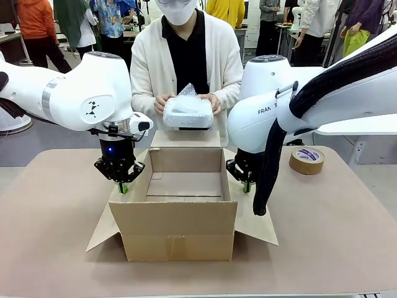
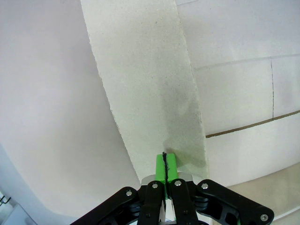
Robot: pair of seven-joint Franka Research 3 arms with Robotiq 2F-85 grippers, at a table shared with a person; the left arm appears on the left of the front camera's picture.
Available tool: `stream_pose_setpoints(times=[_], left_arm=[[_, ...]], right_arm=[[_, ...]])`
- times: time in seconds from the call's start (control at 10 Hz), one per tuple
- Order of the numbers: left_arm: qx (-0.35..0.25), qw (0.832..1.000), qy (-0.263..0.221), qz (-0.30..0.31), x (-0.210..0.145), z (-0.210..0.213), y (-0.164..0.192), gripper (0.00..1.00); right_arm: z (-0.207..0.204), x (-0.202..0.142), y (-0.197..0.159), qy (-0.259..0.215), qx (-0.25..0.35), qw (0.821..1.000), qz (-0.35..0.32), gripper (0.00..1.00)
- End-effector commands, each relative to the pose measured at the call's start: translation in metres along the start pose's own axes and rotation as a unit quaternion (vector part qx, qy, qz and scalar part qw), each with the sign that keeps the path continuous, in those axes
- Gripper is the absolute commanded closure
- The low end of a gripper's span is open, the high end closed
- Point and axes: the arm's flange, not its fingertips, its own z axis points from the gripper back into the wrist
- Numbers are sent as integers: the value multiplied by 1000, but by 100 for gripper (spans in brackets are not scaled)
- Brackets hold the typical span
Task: Wrap the clocks to prevent damage.
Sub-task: Once the human has placed the objects inside and stepped back, release both hands from the side flaps of the Package Box.
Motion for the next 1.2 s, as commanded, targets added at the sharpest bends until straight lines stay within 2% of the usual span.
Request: stream_pose_setpoints(times=[0.0,1.1], left_arm=[[4,1000,1,-2,1,-1,0,100],[4,1000,1,-2,1,-1,0,100]], right_arm=[[-1,-1,1,0,0,1000,0,99],[-1,-1,1,0,0,1000,0,99]])
